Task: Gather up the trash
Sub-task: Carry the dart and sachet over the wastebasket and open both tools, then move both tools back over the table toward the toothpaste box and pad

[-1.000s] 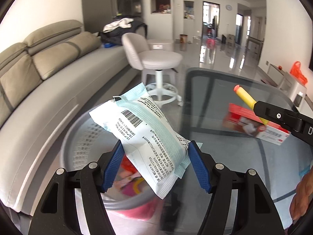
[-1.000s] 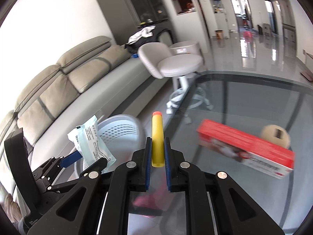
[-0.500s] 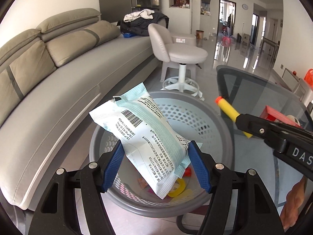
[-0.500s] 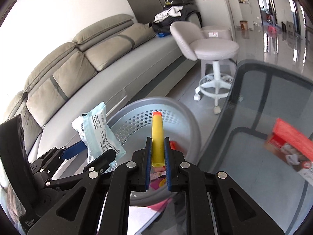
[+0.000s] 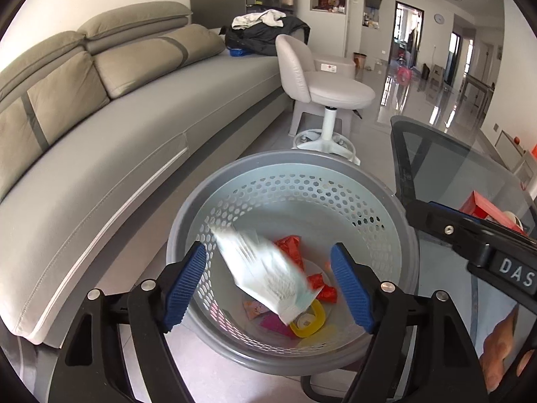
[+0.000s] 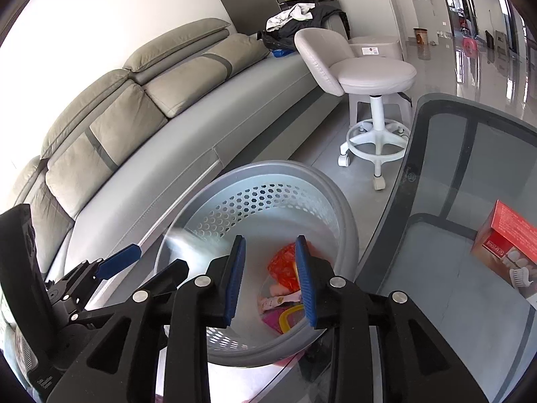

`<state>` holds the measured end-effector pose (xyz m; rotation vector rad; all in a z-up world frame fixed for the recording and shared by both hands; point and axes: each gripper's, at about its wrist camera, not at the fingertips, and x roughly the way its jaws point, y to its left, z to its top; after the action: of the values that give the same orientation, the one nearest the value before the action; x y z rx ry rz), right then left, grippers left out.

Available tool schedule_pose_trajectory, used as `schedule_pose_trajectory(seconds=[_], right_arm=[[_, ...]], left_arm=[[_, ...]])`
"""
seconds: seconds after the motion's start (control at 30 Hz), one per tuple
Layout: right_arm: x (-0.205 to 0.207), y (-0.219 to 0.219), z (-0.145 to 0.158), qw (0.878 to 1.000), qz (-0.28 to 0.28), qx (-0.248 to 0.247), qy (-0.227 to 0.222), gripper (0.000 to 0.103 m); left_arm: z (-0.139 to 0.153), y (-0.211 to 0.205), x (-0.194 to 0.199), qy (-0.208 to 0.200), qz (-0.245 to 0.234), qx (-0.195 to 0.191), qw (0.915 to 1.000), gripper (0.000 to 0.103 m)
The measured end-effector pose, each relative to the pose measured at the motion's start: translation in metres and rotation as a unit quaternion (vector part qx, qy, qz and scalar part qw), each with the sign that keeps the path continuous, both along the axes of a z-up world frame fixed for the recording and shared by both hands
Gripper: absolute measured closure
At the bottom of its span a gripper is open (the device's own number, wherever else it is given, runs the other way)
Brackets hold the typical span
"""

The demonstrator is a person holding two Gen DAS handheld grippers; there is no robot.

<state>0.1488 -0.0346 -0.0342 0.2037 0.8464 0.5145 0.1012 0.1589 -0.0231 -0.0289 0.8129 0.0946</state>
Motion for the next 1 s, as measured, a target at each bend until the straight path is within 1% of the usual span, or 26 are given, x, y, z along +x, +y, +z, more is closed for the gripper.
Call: schedule_pose_trajectory(seconds=[0.37, 0.5, 0.67, 0.87, 0.9, 1.0], right_arm=[[-0.004, -0.002, 0.001, 1.000, -0.004, 0.001, -0.004, 0.073], [-0.007, -0.005, 0.003, 1.000, -0.009, 0.001, -0.008, 0.070], [-0.014, -0.017, 0.011, 1.000, -0.018, 0.007, -0.022, 0.065], [-0.024, -0.037, 0.020, 0.999, -0.038, 0.001, -0.036, 0.057], [-0.026, -0.043, 0.021, 0.998, -0.044, 0.000, -0.039, 0.057], [-0.032, -0.055, 0.024, 0.997, -0.061, -0.012, -0.048, 0.050]], left_arm=[[0.000, -0.001, 0.003, 0.000, 0.005, -0.002, 1.0000, 0.026], [0.002, -0.002, 0.002, -0.003, 0.007, -0.002, 1.0000, 0.025], [0.004, -0.007, 0.002, -0.008, 0.006, -0.003, 0.9999, 0.024], [0.009, -0.020, -0.001, -0.019, -0.003, -0.003, 0.9998, 0.023], [0.010, -0.023, -0.002, -0.022, -0.005, -0.002, 0.9998, 0.022], [0.013, -0.035, -0.005, -0.032, -0.013, 0.005, 0.9994, 0.018]])
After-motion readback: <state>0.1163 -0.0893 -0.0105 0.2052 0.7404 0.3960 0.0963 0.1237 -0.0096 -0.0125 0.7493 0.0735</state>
